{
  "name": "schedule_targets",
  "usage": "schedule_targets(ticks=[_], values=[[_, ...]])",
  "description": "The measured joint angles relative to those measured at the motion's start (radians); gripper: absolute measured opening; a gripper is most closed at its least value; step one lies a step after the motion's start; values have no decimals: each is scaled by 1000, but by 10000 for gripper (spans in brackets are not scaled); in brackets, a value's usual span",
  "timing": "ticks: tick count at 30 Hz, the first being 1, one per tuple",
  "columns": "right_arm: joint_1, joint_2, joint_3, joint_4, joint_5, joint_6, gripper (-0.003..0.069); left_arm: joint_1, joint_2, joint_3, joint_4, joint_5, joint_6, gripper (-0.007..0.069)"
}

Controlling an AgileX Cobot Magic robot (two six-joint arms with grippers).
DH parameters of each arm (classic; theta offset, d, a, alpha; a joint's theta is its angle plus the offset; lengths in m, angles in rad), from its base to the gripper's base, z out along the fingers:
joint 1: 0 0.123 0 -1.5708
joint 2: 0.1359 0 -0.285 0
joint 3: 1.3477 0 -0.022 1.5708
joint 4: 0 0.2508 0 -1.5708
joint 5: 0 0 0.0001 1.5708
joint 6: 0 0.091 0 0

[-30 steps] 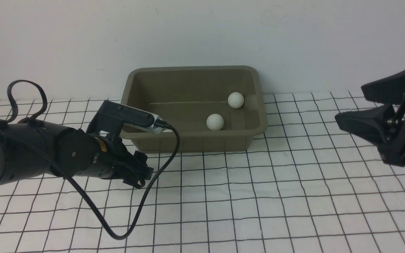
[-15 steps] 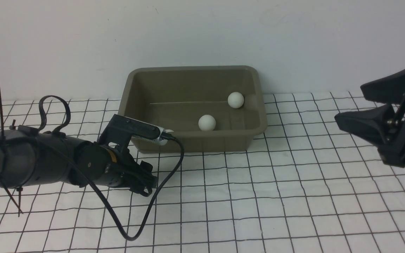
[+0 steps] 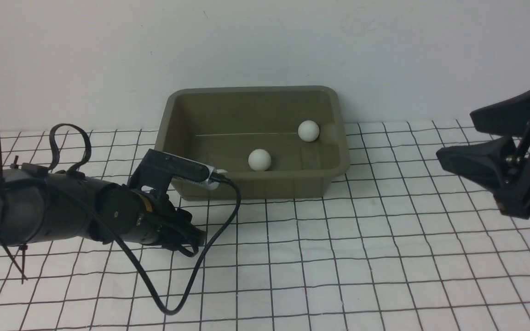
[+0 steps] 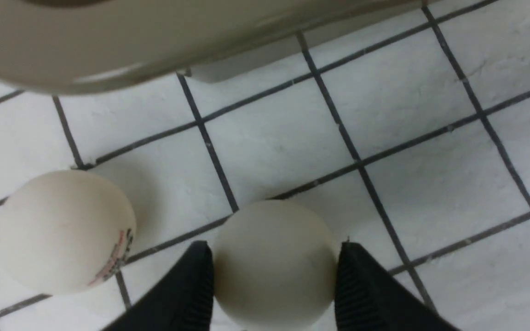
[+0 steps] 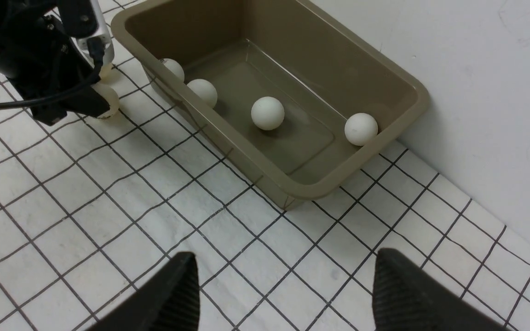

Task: Put the table tennis balls into the box on the white checkered tablecloth.
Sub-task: 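Reach for and grasp a ping pong ball on the table beside the basket, then drop the ball into the bin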

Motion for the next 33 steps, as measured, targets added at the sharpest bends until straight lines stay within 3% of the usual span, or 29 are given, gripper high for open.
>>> schedule_targets(ticks=[5,8,11,14,18,23,28,31,33], values=[[0,0,0,0,-1,-3,461,-88,-138,0,0,93,1,304],[0,0,0,0,-3,-3,461,-134,-208,0,6,53,3,304],[0,0,0,0,1,-3,461,-135,-257,1,35,-144,5,304],[0,0,0,0,4,-3,461,-65,-226,-1,75,-353,8,304],[0,0,0,1,4,-3,461,5,-145,-31,113,-438,-1,304],[0,0,0,2,3,-3,461,52,-6,-109,219,-467,-12,314],[0,0,0,8,3,-3,461,49,81,-177,341,-503,-102,408],[0,0,0,15,6,-3,461,48,77,-180,353,-468,-164,437],[0,0,0,24,12,-3,461,48,40,-181,357,-355,-211,444]])
